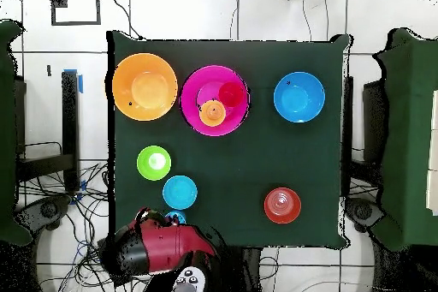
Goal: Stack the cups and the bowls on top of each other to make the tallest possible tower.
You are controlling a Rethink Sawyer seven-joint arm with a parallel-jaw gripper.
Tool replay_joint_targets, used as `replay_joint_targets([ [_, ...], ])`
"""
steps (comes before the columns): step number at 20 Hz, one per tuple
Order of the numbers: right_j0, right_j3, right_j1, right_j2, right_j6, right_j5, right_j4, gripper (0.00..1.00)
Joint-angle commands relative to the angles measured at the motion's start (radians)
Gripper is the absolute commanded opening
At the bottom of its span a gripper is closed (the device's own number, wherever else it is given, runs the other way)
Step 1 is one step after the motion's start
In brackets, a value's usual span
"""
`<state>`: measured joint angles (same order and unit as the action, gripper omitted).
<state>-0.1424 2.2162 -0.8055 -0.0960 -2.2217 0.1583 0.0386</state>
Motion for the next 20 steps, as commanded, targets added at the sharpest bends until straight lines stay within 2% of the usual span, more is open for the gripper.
replay_joint_targets([
  [1,-0.033,-0.028,0.092,0.014,-0.237,-0.087,-0.083,1.00],
  [3,-0.008,-0.004,0.091,0.057,-0.244,-0.094,-0.111,1.00],
  [6,-0.008,0.003,0.091,0.072,-0.239,-0.096,-0.129,1.00],
  [9,-0.032,-0.006,0.098,0.048,-0.233,-0.100,-0.139,1.00],
  [20,0.001,-0.021,0.148,0.063,-0.206,-0.211,-0.112,1.00],
])
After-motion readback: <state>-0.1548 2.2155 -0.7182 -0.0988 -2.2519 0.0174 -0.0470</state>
